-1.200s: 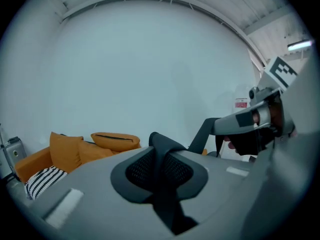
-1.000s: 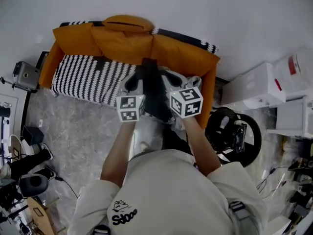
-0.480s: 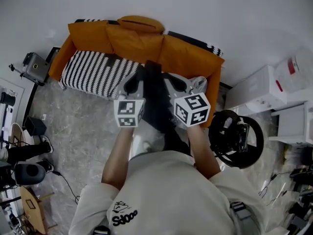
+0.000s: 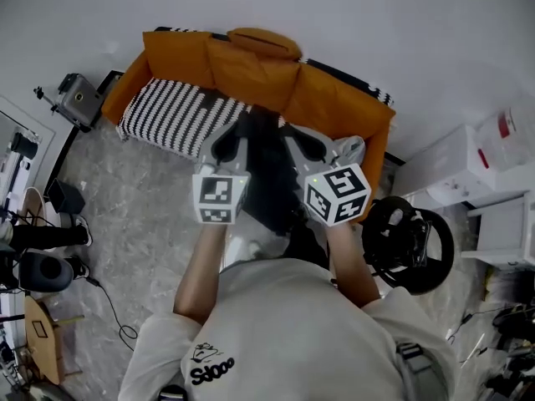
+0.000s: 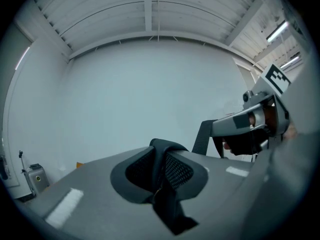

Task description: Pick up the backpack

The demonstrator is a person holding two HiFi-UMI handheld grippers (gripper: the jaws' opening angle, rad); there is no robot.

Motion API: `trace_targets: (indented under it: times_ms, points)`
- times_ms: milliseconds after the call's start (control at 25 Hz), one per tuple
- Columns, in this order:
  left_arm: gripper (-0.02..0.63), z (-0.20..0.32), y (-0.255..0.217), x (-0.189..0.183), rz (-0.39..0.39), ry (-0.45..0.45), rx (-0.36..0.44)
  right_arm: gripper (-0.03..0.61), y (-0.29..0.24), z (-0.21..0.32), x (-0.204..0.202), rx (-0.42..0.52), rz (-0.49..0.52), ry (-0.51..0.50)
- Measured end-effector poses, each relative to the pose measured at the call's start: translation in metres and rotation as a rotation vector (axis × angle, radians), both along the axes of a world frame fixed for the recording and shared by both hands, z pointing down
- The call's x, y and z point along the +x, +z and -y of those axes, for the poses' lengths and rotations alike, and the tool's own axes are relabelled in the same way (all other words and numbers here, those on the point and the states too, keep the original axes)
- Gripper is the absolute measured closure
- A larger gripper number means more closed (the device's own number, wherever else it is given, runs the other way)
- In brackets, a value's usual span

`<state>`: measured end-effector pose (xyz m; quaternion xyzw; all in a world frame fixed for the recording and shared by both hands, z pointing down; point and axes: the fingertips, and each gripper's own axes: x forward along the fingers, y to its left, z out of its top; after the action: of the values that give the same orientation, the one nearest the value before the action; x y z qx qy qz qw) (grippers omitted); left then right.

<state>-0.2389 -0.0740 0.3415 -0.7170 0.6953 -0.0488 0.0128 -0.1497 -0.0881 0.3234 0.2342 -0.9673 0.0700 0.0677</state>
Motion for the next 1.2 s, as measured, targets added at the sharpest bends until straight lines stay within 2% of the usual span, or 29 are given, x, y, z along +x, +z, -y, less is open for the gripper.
trace_targets:
  times_ms: [280,640,1200]
  points:
    - [0.565,-0.037,-0.02,-0.012,0.034,-0.046,0.017,0.574,-0.019,-0.034,-0.016,0.038,0.026,-0.062]
    - [0.565,-0.074,-0.043,-0.029,0.068,-0.104,0.039,0.574,-0.039,-0.071,-0.034,0.138,0.029,-0.14]
    - [0.565,-0.091,-0.051,-0.026,0.086,-0.108,0.032,0.574,-0.046,-0.088,-0.033,0.175,0.001,-0.144]
